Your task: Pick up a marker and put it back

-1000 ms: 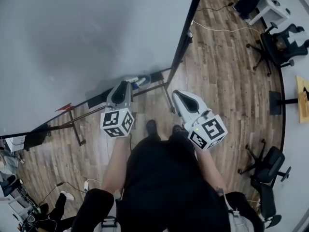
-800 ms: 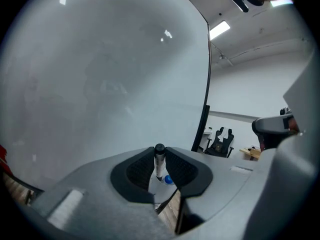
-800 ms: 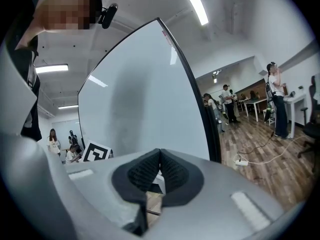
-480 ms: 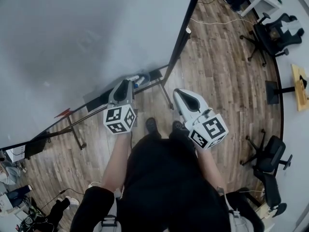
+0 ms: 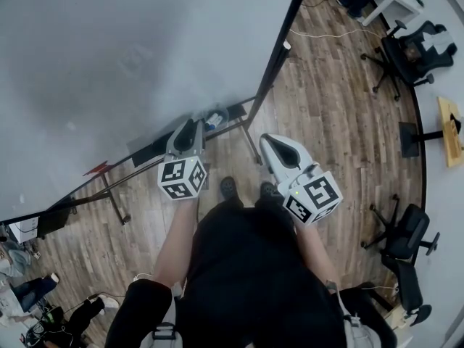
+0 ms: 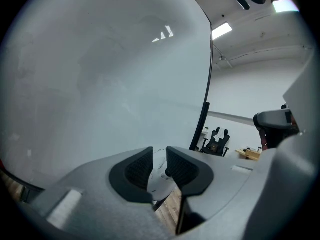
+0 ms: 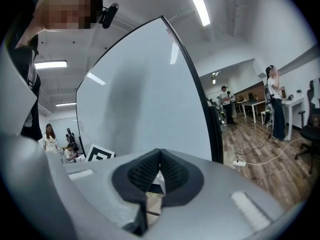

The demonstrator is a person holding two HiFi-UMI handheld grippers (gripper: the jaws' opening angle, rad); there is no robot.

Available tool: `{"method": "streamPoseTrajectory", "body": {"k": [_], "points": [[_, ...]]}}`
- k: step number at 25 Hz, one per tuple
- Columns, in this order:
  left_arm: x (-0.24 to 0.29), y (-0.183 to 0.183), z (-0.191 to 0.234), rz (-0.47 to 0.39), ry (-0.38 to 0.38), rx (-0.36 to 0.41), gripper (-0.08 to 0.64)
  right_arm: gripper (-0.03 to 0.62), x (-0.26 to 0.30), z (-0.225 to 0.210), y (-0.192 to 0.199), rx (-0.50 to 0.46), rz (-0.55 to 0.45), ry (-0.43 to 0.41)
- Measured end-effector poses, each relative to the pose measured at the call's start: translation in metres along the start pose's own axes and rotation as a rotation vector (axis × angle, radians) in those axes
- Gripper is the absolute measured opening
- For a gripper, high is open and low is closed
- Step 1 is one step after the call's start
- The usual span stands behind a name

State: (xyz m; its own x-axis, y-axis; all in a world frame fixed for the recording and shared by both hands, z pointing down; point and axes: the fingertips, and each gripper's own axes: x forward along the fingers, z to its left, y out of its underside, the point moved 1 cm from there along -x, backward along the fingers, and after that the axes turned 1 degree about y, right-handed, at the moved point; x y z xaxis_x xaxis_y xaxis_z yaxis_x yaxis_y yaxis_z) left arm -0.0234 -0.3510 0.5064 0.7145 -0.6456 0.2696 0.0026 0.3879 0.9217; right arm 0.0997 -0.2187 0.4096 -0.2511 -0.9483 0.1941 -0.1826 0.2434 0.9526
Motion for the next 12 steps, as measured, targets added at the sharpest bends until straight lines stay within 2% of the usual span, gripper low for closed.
{"method": "streamPoseTrajectory", "body": {"k": [12], "points": [[-0.0102,-0.0017,-0.0059,-0.009,0.03,0.009,0.091,0.003,-0.0079,0.0086,0.0007,-0.005,-0.006,0.009]]}}
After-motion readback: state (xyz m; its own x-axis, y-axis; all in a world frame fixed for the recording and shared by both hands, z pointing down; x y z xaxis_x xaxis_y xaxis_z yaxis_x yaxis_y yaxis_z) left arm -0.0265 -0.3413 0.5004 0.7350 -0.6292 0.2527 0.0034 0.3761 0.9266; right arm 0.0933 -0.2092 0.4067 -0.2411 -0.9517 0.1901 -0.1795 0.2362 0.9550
